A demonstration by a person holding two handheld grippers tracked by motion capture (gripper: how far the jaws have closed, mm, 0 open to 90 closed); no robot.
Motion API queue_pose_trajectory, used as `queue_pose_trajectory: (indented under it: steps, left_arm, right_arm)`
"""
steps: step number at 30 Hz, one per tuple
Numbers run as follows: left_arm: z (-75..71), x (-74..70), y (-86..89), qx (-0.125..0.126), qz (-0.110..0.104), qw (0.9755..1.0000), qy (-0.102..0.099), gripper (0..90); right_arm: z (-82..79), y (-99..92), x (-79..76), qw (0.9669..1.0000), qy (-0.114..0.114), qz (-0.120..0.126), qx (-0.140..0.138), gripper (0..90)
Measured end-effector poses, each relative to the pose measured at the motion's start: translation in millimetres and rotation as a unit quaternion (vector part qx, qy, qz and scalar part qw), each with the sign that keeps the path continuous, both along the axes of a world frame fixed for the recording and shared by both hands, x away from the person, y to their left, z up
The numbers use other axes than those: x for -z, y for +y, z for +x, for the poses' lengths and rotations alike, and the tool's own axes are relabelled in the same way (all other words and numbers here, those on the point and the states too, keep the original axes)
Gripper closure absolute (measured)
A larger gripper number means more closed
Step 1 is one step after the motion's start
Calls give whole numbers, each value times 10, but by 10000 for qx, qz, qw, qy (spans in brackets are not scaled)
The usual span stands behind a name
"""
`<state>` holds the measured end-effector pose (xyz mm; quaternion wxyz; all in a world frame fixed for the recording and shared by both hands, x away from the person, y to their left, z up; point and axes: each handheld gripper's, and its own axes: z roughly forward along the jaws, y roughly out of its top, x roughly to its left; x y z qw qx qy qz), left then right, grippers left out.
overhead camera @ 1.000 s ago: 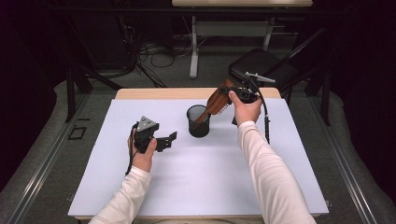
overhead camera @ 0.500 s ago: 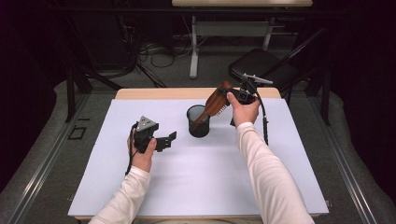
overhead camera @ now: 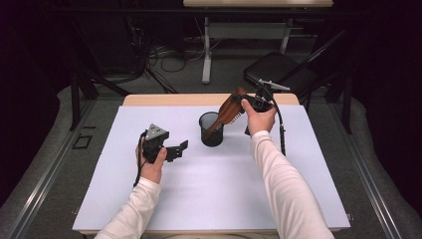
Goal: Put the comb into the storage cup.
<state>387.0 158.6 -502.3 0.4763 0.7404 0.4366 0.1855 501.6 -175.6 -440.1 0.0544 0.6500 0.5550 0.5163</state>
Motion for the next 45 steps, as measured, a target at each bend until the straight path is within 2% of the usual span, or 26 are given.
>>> queue_pose_trajectory:
  steps: [17,45]
  left_arm:
    - [3,7,-6,5,6,10000,10,158]
    - [5,6,-2,-4,20,10000,16,158]
  right_arm:
    - [-16,74,-4,9995,-195,-233,-69,482]
    - [-18,88,-4,9989,-306,-354,-88,477]
